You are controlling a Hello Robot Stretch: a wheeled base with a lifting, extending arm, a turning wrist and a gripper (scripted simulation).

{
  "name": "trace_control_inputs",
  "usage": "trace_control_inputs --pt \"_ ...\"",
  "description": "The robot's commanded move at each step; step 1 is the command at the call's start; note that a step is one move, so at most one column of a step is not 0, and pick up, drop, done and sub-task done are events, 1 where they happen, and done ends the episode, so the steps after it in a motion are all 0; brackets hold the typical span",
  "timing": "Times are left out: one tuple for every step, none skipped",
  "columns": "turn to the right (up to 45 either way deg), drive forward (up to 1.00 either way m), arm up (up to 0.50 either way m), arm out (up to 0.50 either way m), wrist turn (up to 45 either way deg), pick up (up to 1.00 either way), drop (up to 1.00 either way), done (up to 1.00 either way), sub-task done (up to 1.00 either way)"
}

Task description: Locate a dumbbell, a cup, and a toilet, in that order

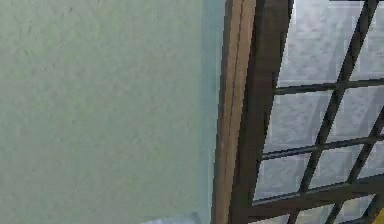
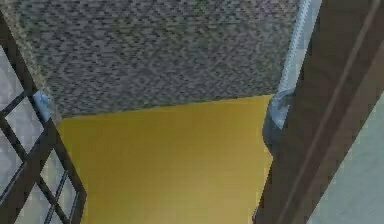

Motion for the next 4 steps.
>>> trace_control_inputs --pt "45.0 0.0 0.0 0.0 0.0 0.0 0.0 0.0 0.0" --pt "30.0 0.0 0.0 0.0 0.0 0.0 0.0 0.0 0.0" --pt "0.0 0.4 0.0 0.0 0.0 0.0 0.0 0.0 0.0" --pt "21.0 0.0 0.0 0.0 0.0 0.0 0.0 0.0 0.0"
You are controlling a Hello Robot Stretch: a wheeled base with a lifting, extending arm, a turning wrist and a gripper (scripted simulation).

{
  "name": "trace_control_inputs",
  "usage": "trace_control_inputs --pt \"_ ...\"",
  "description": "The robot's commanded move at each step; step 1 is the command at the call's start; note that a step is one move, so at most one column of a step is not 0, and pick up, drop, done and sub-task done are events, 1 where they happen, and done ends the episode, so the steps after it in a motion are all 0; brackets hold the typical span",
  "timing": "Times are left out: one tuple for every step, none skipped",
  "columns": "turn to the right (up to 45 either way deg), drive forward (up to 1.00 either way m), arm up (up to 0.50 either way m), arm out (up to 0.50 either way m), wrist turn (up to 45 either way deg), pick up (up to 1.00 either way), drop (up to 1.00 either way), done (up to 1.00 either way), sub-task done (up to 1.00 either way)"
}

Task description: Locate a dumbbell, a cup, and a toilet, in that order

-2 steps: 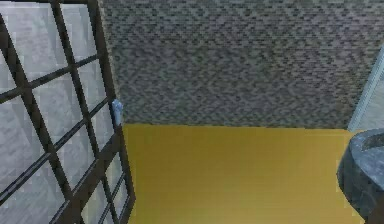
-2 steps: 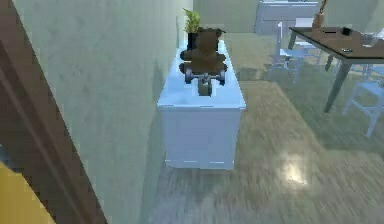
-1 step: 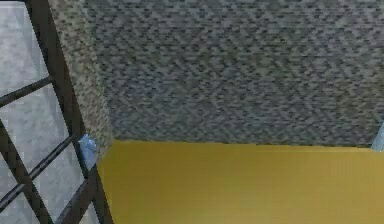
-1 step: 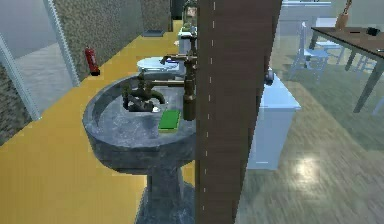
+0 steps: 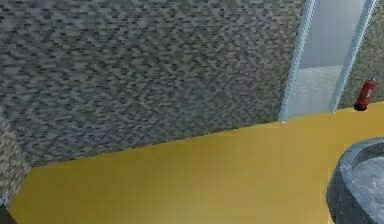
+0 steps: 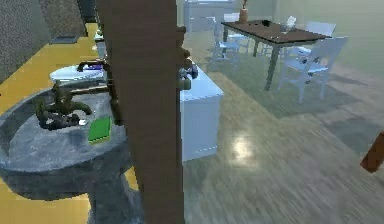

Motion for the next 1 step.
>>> trace_control_inputs --pt "0.0 0.8 0.0 0.0 0.0 0.0 0.0 0.0 0.0"
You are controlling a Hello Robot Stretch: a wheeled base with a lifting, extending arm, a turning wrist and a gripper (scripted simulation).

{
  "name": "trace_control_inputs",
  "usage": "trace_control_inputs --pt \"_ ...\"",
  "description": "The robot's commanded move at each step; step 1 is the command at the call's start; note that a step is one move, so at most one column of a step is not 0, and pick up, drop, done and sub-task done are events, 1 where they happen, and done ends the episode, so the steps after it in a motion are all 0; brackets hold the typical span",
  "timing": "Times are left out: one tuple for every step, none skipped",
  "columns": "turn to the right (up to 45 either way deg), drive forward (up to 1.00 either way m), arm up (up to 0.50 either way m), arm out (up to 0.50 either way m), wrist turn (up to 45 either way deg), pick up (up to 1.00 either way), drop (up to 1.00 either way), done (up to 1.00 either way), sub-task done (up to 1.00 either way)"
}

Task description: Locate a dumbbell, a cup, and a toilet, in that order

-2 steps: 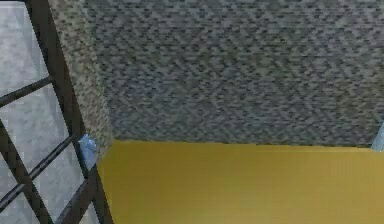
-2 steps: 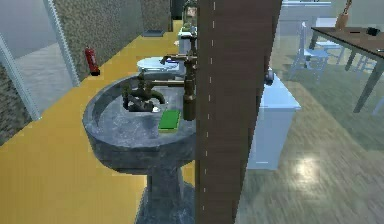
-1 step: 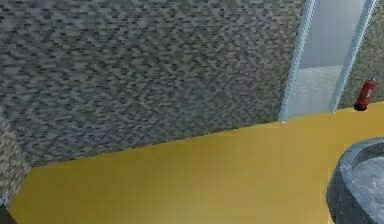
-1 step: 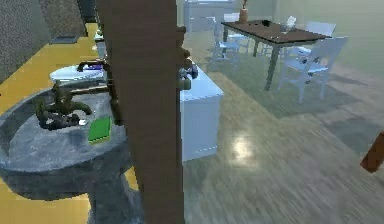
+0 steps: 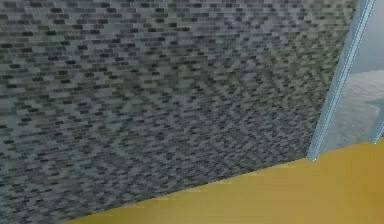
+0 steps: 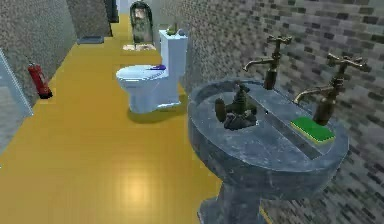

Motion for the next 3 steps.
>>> trace_control_inputs --pt "45.0 0.0 0.0 0.0 0.0 0.0 0.0 0.0 0.0" --pt "3.0 0.0 0.0 0.0 0.0 0.0 0.0 0.0 0.0" --pt "0.0 1.0 0.0 0.0 0.0 0.0 0.0 0.0 0.0"
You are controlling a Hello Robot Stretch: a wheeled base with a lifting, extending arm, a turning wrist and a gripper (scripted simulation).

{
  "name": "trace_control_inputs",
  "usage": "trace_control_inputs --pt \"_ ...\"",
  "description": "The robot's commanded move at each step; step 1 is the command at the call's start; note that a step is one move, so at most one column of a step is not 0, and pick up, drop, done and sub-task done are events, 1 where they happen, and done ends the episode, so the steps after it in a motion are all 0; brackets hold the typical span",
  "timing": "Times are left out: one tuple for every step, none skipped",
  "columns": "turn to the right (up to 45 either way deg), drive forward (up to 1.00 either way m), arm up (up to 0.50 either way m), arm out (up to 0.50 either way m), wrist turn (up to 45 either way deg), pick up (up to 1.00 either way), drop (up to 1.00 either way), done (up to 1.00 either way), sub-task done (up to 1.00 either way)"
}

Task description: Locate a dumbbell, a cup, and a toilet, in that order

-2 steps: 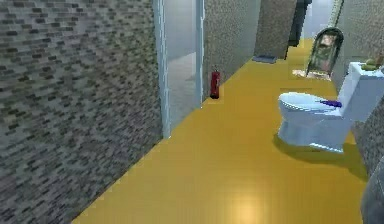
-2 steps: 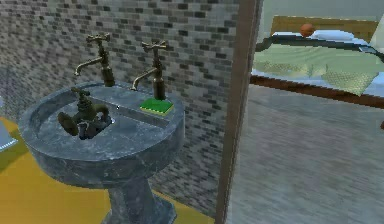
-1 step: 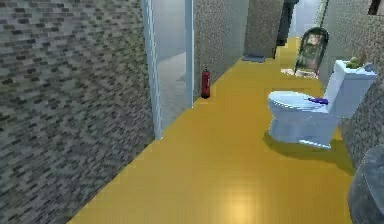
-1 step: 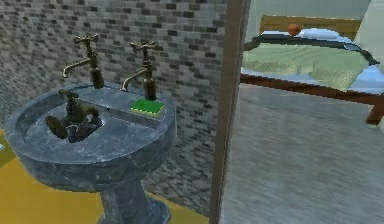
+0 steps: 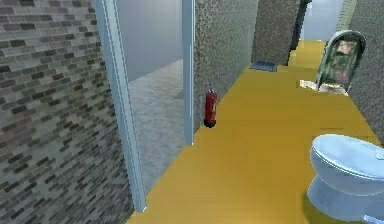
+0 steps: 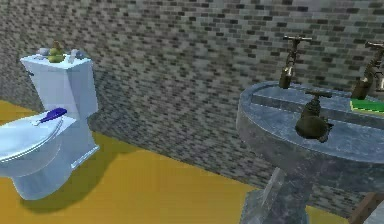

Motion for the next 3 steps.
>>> trace_control_inputs --pt "3.0 0.0 0.0 0.0 0.0 0.0 0.0 0.0 0.0" --pt "0.0 1.0 0.0 0.0 0.0 0.0 0.0 0.0 0.0" --pt "12.0 0.0 0.0 0.0 0.0 0.0 0.0 0.0 0.0"
